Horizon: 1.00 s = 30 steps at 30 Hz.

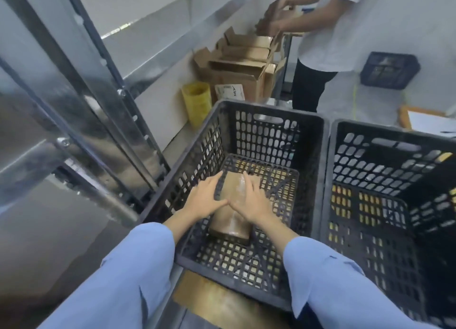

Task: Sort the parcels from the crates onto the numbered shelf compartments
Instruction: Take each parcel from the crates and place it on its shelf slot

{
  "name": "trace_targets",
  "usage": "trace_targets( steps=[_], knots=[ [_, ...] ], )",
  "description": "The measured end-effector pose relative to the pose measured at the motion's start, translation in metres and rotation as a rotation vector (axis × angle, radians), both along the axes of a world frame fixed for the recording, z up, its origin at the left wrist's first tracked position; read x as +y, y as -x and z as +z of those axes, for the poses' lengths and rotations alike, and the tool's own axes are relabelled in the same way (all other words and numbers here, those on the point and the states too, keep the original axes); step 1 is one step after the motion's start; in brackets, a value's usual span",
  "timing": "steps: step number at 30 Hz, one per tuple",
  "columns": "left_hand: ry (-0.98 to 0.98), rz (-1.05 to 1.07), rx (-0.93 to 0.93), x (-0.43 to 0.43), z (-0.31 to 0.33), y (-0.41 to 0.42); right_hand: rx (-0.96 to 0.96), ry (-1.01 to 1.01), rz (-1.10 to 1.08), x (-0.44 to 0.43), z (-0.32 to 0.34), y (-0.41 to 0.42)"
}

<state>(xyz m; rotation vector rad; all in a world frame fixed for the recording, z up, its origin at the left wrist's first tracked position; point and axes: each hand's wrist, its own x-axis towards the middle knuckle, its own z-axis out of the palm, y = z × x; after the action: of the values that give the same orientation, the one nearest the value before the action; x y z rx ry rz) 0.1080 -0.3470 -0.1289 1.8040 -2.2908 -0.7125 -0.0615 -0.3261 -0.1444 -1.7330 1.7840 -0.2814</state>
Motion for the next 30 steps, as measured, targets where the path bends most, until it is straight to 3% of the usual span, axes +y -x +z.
trace_targets(
  steps=[6,17,30],
  knots=[
    [-0.143,-0.015,0.11,-0.011,-0.037,-0.008,-0.016,-0.047,-0.131,0.011,-0.034,0.001],
    [-0.331,-0.071,0.144,-0.022,-0.082,-0.022,-0.108,-0.168,-0.258,0.022,-0.072,0.001],
    [-0.348,0.13,0.41,-0.039,-0.102,-0.008,-0.306,-0.102,-0.418,-0.002,-0.072,0.002]
  ],
)
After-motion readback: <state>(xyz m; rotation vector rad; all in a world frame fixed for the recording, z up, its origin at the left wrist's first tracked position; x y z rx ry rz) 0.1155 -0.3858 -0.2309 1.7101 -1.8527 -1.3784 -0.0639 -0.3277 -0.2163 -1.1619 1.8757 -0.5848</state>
